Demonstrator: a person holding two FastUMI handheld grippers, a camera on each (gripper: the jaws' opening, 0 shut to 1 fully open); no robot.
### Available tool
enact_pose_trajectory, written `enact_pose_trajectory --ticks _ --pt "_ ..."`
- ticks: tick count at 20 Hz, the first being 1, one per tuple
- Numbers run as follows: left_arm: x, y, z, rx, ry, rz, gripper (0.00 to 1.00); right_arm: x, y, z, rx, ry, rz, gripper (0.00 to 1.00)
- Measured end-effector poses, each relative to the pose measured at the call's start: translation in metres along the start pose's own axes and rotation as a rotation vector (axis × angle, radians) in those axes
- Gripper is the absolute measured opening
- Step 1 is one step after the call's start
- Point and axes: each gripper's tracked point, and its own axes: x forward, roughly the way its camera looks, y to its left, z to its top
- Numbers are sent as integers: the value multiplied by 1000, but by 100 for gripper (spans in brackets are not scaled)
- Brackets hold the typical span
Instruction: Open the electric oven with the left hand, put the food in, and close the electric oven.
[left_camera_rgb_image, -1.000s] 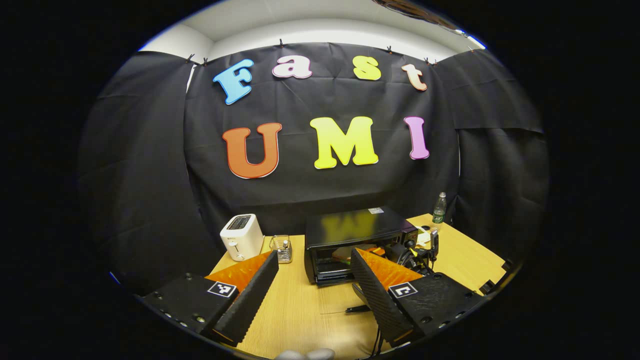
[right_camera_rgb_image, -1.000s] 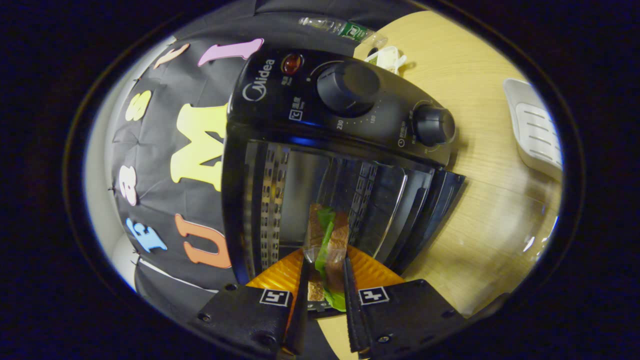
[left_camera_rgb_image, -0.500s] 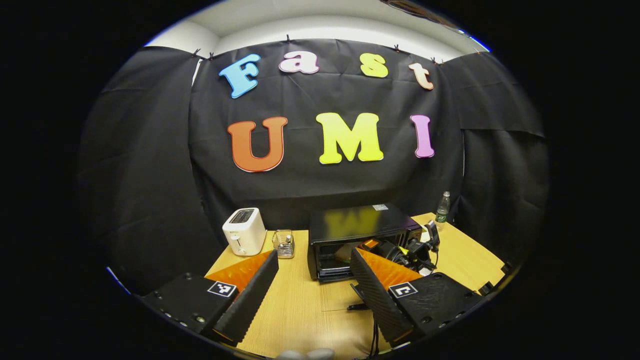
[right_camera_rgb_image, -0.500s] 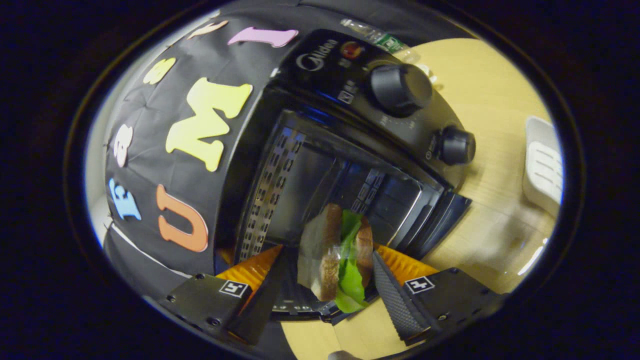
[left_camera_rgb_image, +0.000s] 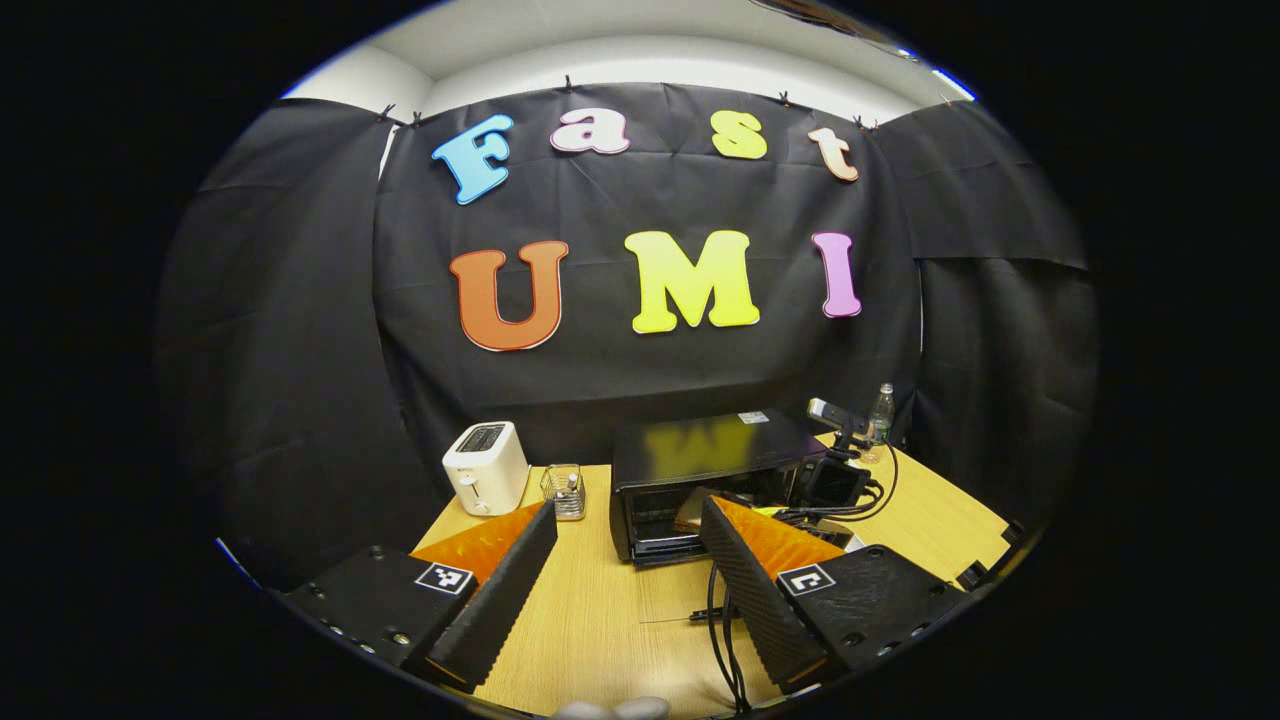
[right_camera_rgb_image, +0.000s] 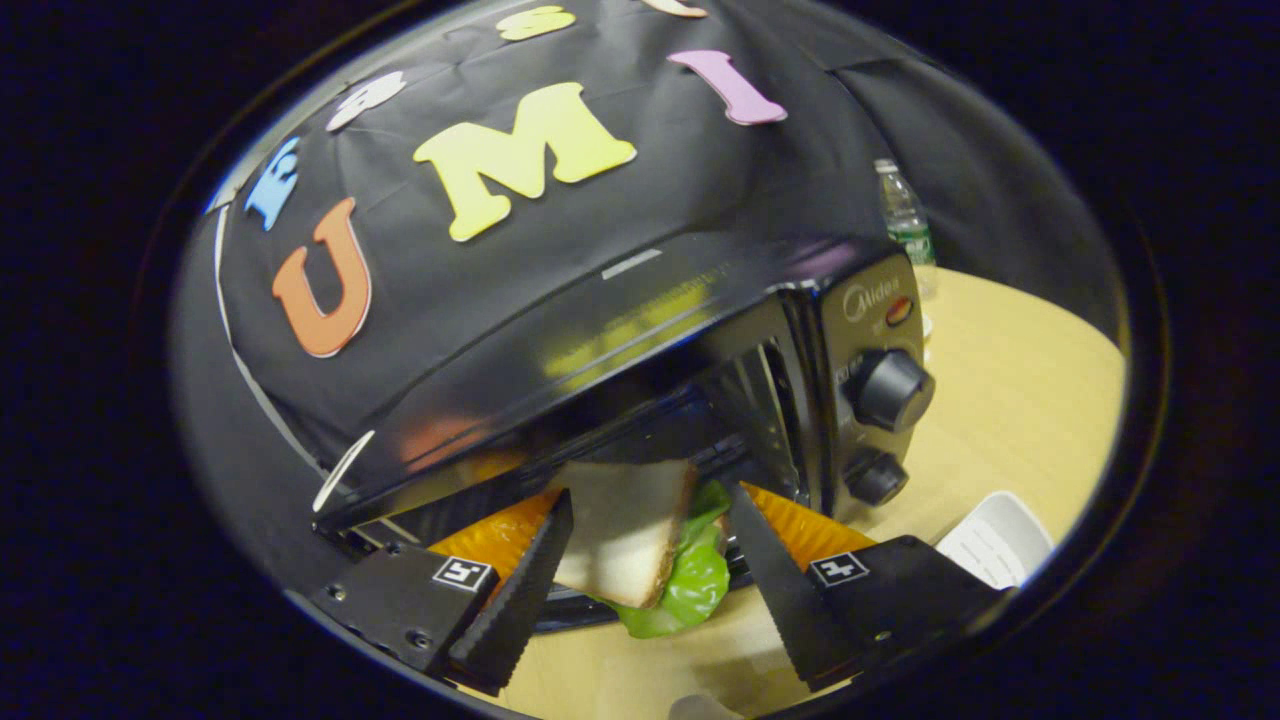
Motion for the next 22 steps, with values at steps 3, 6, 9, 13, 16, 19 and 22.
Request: enact_pose_trajectory --ticks 3,6,9,13,16,19,22 --pt "-1 1 2 -1 -18 10 95 -21 -5 -5 -24 37 19 94" --pt "-1 1 3 -7 -37 19 95 -62 -23 14 -129 17 20 100" --pt "-1 0 2 12 -52 31 94 -112 -40 51 -185 -36 25 94" --pt "-1 -10 0 21 -65 34 95 -179 -58 117 -288 -131 22 94" --pt "-1 -23 -7 41 -64 32 95 -231 -69 161 -369 -222 22 94" --pt "-2 -38 -8 48 -68 33 95 -277 -85 198 -404 -295 18 94" --pt "-1 -54 -17 52 -61 37 95 -312 -101 225 -426 -343 15 95"
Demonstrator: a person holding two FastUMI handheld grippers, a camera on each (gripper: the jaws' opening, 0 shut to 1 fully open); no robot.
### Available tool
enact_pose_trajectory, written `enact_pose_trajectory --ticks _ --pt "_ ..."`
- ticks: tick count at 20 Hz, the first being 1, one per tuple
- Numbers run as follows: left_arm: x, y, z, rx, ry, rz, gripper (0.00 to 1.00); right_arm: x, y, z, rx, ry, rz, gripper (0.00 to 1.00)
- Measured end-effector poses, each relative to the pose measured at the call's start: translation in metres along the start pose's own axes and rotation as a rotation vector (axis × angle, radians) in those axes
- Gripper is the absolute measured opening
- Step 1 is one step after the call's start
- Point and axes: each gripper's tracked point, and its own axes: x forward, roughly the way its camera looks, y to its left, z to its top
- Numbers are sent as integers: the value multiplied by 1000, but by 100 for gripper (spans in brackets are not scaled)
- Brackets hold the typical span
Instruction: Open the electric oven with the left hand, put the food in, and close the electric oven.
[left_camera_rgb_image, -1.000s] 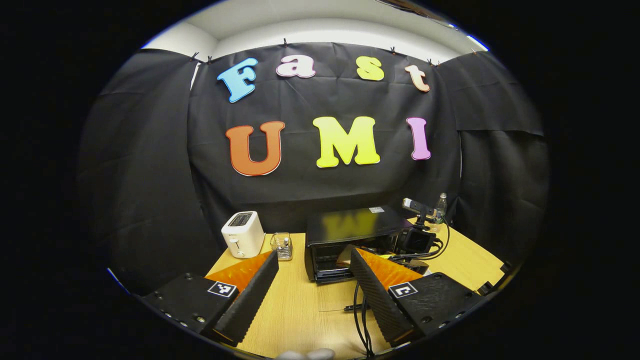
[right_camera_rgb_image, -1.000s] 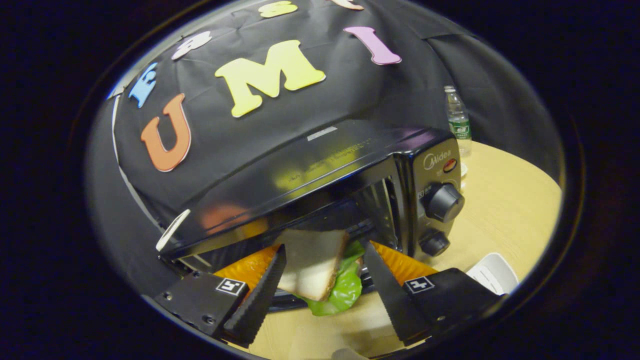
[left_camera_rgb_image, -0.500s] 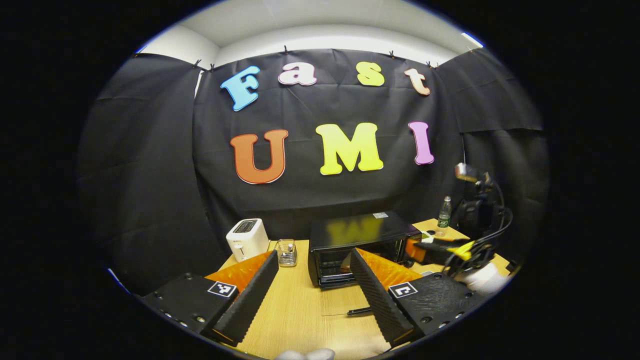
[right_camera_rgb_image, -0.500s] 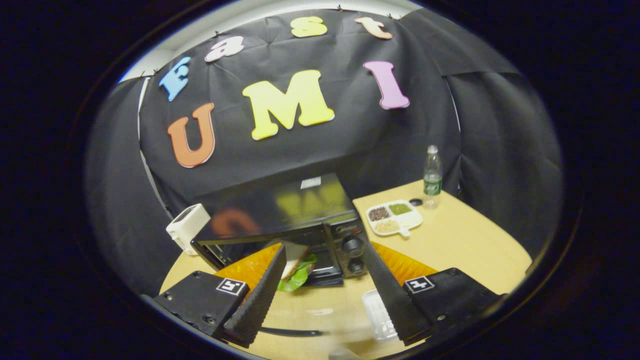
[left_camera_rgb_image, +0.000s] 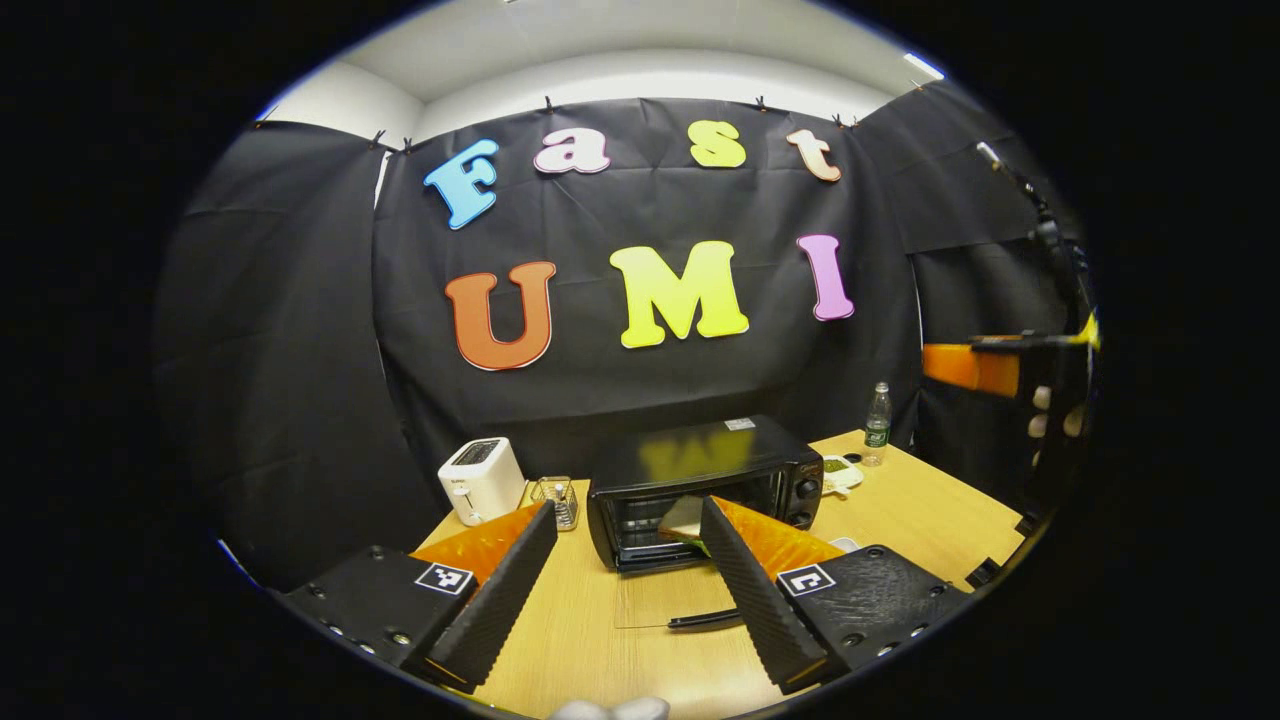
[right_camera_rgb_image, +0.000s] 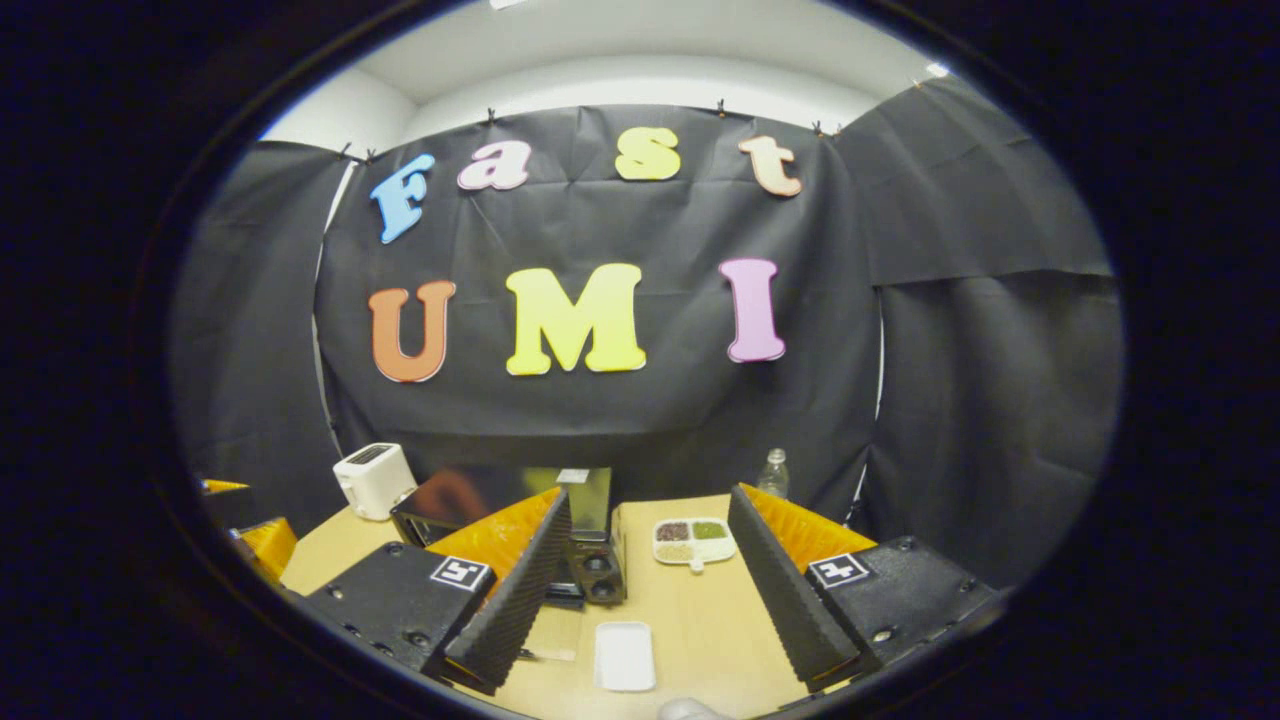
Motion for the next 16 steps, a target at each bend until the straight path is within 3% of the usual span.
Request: enact_pose_trajectory --ticks 2,3,6,7,8,13,14,15,16 --pt "2 -13 -13 0 21 4 95 -11 -19 9 -6 -13 -6 100" --pt "1 -22 -21 -5 34 2 95 -15 -29 11 -9 -13 -12 95" --pt "5 -43 -53 -21 91 3 95 -24 -50 17 -8 -12 -10 95" --pt "6 -49 -66 -22 115 5 95 -26 -55 18 -12 -6 -6 100" --pt "6 -54 -81 -21 145 14 95 -26 -61 17 -22 -4 -5 95" --pt "17 -81 -149 -57 264 11 96 -28 -81 14 -63 28 7 95" --pt "19 -85 -160 -60 283 7 86 -28 -84 12 -65 37 7 95" --pt "22 -88 -176 -58 313 11 96 -28 -85 10 -66 49 13 96" --pt "24 -92 -189 -57 337 13 96 -29 -85 8 -66 60 20 96"
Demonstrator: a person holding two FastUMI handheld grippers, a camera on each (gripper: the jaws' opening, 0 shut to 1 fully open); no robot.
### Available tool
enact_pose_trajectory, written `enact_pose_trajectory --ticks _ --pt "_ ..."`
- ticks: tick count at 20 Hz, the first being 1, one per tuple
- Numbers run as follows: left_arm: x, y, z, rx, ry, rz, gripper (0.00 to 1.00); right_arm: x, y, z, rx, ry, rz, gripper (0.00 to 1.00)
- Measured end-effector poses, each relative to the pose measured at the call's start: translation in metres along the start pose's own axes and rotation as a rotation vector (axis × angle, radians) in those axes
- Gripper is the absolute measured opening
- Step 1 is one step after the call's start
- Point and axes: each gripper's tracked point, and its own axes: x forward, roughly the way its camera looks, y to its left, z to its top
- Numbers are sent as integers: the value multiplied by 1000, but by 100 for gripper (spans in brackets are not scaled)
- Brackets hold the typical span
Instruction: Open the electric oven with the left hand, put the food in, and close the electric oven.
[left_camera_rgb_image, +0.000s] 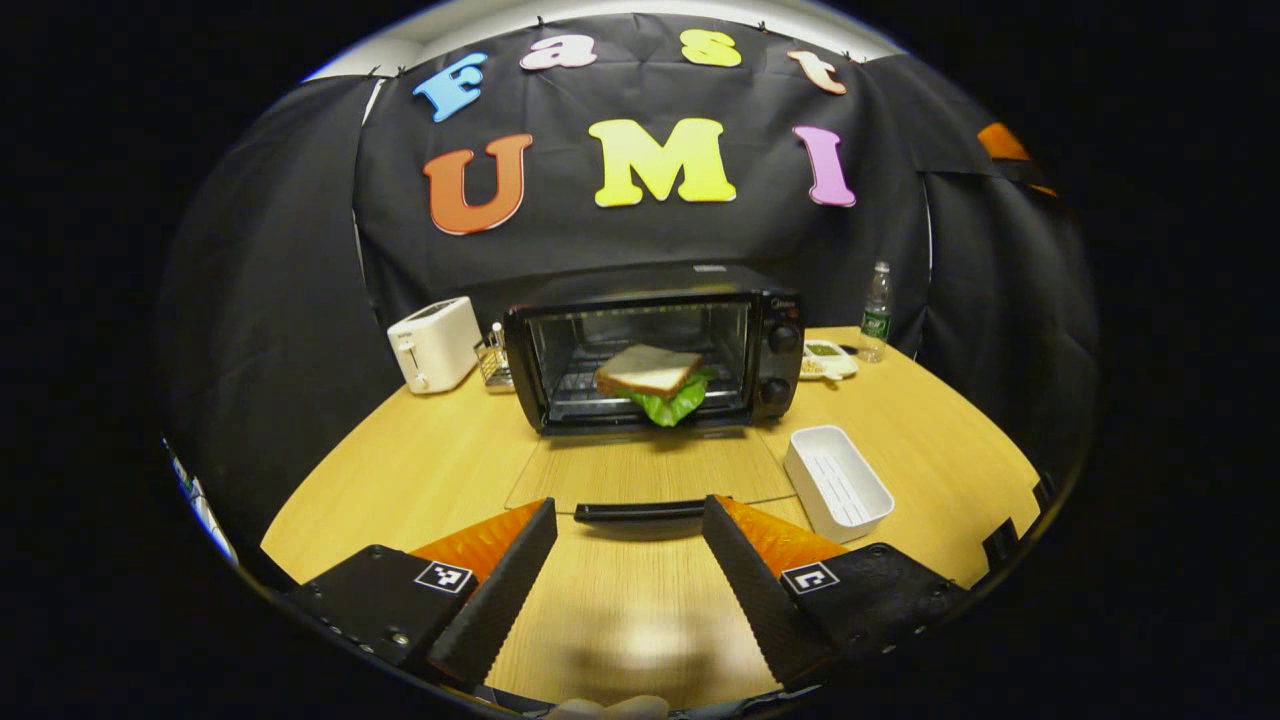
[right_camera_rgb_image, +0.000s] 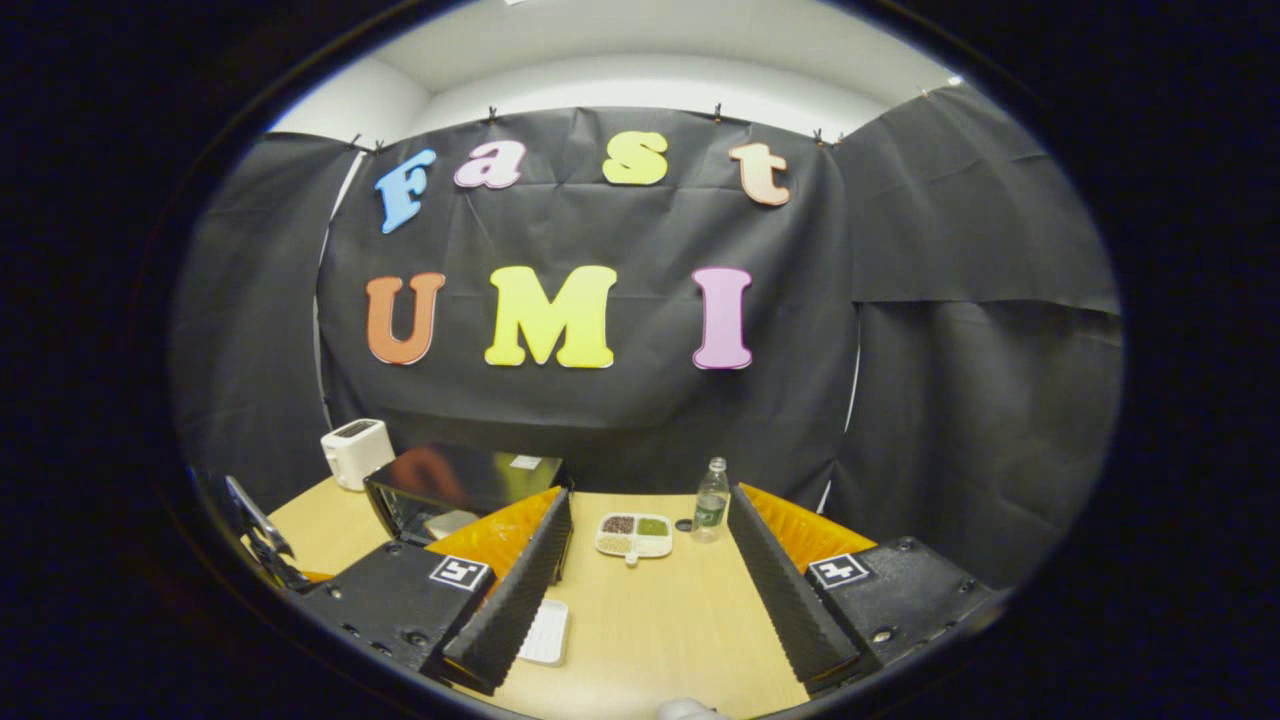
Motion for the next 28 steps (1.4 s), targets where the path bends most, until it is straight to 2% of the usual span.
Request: enact_pose_trajectory --ticks 1,2,3,4,5,6,7,9,10,11,14,15,16,17,18,19,20,21,28 --pt "12 4 -6 0 16 0 98 -1 0 1 4 1 6 96" --pt "20 1 -14 2 28 -1 97 0 -1 0 2 7 8 100" --pt "26 -1 -21 7 37 0 97 0 -3 -2 -6 18 6 96" --pt "34 -3 -26 8 38 -4 97 -1 -4 -3 -13 22 3 100" --pt "42 -5 -32 7 54 -6 97 -1 -4 -3 -18 28 1 95" --pt "50 -7 -36 0 58 -13 88 0 -5 -3 -21 31 -2 96" --pt "56 -9 -35 -4 60 -17 97 -1 -5 -4 -23 37 -7 96" --pt "71 -12 -41 -4 83 -25 97 -1 -4 -5 -27 45 -14 95" --pt "75 -11 -44 -5 96 -25 97 0 -4 -7 -26 51 -15 100" --pt "79 -10 -44 -12 96 -25 97 0 -4 -7 -22 57 -17 95" --pt "91 -15 -48 -18 112 -38 97 5 -6 -10 -14 68 -31 95" --pt "93 -15 -50 -13 114 -42 97 6 -6 -10 -13 70 -34 95" --pt "94 -15 -49 -10 110 -45 96 7 -6 -13 -14 75 -37 100" --pt "93 -15 -47 -8 100 -47 95 8 -6 -14 -13 82 -35 100" --pt "94 -15 -46 -8 99 -48 94 10 -5 -15 -7 86 -33 95" --pt "95 -16 -45 -12 99 -53 94 12 -3 -16 1 89 -30 100" --pt "96 -17 -46 -17 101 -55 94 14 -3 -18 6 94 -27 100" --pt "96 -15 -45 -18 103 -56 94 15 -3 -18 9 97 -26 96" --pt "92 -13 -33 -27 101 -57 95 25 3 -13 4 88 -3 96"
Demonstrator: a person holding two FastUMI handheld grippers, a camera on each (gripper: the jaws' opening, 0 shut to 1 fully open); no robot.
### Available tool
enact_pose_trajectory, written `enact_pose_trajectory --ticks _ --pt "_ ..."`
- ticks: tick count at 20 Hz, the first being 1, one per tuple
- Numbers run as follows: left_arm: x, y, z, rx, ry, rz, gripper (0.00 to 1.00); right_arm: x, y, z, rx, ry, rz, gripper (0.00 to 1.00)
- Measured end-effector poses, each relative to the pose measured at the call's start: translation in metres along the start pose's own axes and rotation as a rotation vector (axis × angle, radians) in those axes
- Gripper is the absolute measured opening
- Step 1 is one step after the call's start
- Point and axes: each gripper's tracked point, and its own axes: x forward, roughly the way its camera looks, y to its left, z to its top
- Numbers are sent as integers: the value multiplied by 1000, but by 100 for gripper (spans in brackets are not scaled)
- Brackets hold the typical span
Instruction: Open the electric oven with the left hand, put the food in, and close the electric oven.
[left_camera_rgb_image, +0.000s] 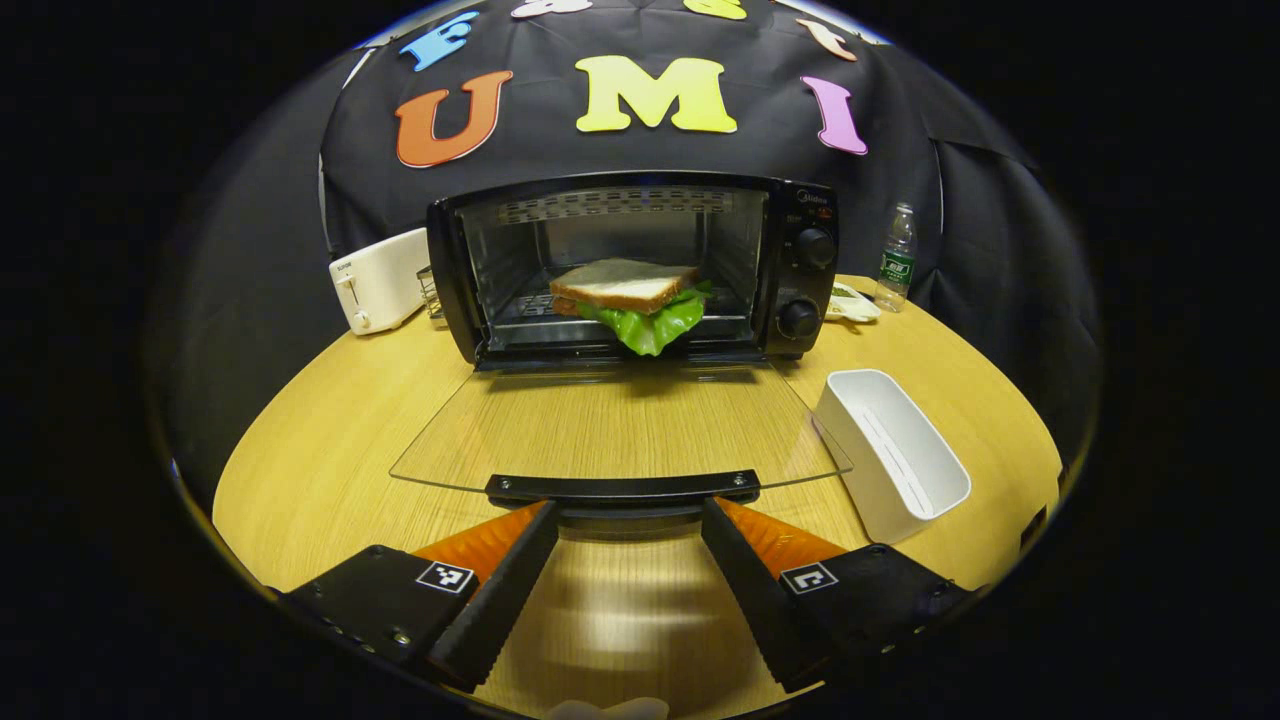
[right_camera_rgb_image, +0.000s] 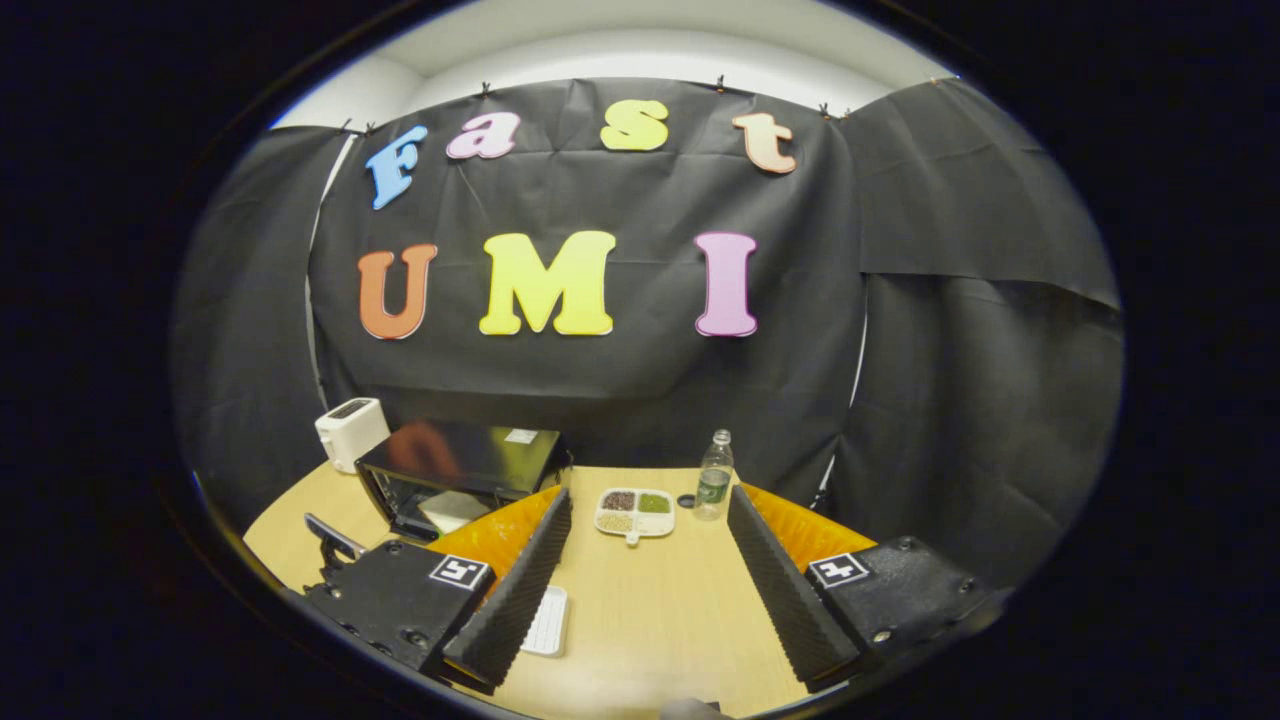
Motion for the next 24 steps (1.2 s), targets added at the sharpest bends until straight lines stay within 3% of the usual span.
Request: enact_pose_trajectory --ticks 12,24 --pt "-19 4 100 23 -147 0 97 4 -10 20 52 -45 -6 95" --pt "7 7 164 43 -244 16 97 8 -22 26 77 -59 -45 95"
